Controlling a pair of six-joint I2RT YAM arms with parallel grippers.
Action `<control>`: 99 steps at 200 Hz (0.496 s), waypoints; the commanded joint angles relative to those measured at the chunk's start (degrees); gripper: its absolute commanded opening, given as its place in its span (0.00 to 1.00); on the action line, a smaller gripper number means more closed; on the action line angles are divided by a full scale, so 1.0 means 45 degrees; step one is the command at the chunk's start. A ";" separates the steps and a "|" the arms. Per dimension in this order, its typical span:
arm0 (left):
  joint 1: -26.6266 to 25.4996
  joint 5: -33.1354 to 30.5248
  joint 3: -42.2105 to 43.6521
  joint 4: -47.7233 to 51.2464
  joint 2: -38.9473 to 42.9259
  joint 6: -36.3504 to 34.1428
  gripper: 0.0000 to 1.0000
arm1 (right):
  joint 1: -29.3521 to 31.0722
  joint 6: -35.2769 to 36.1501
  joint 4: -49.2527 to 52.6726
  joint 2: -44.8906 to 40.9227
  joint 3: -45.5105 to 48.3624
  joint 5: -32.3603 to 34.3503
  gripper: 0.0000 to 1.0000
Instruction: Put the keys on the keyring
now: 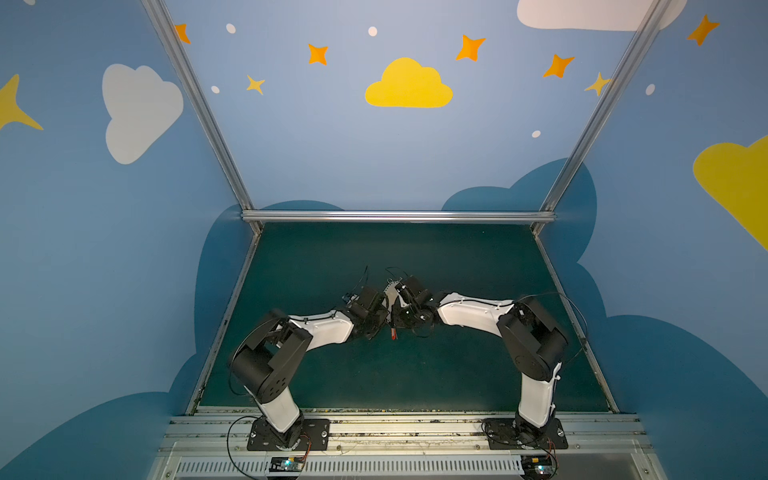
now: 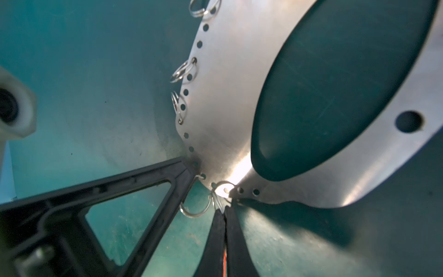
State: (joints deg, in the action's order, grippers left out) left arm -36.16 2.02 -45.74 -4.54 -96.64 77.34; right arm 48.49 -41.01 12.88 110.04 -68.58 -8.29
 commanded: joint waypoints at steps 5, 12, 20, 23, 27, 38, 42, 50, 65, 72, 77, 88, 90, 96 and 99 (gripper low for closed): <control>-0.0096 -0.0097 0.0126 -0.0783 0.0082 0.0268 0.04 | 0.0220 0.0275 -0.0066 0.0333 -0.0327 -0.0968 0.00; -0.0080 -0.0190 0.0201 -0.0856 0.0154 0.0337 0.04 | 0.0216 0.0277 -0.0068 0.0332 -0.0327 -0.1039 0.00; -0.0070 -0.0320 0.0302 -0.0894 0.0223 0.0436 0.04 | 0.0183 0.0293 -0.0156 0.0335 -0.0309 -0.1191 0.00; -0.0079 -0.0348 0.0342 -0.0936 0.0269 0.0473 0.04 | 0.0182 0.0294 -0.0188 0.0333 -0.0308 -0.1231 0.00; -0.0080 -0.0420 0.0421 -0.1006 0.0296 0.0531 0.04 | 0.0164 0.0275 -0.0217 0.0342 -0.0291 -0.1256 0.00; -0.0071 -0.0505 0.0596 -0.1252 0.0378 0.0725 0.04 | 0.0132 0.0288 -0.0299 0.0370 -0.0288 -0.1472 0.00; -0.0071 -0.0526 0.0645 -0.1326 0.0391 0.0783 0.04 | 0.0124 0.0289 -0.0331 0.0371 -0.0288 -0.1520 0.00; -0.0069 -0.0591 0.0699 -0.1332 0.0418 0.0917 0.04 | 0.0123 0.0295 -0.0396 0.0409 -0.0288 -0.1710 0.00; -0.0054 -0.0653 0.0816 -0.1561 0.0469 0.1044 0.04 | 0.0085 0.0292 -0.0456 0.0480 -0.0298 -0.1945 0.00; -0.0066 -0.0700 0.0856 -0.1631 0.0498 0.1148 0.04 | 0.0065 0.0303 -0.0452 0.0521 -0.0308 -0.2069 0.00; -0.0066 -0.0712 0.0885 -0.1717 0.0499 0.1172 0.04 | 0.0045 0.0292 -0.0447 0.0549 -0.0326 -0.2143 0.00; -0.0050 -0.0723 0.0869 -0.1722 0.0519 0.1173 0.04 | 0.0023 0.0302 -0.0447 0.0619 -0.0343 -0.2310 0.00; -0.0060 -0.0723 0.0867 -0.1740 0.0519 0.1168 0.04 | 0.0015 0.0290 -0.0462 0.0619 -0.0346 -0.2325 0.00; -0.0051 -0.0704 0.0850 -0.1780 0.0509 0.1125 0.04 | 0.0006 0.0314 -0.0452 0.0647 -0.0364 -0.2368 0.00; -0.0060 -0.0689 0.0847 -0.1782 0.0500 0.1110 0.04 | 0.0006 0.0321 -0.0440 0.0655 -0.0393 -0.2389 0.00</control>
State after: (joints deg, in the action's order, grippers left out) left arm -36.23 -0.60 -41.98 -10.09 -96.14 81.54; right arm 48.47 -40.12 11.42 111.42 -68.71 -15.86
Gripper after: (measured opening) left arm 0.048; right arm 0.054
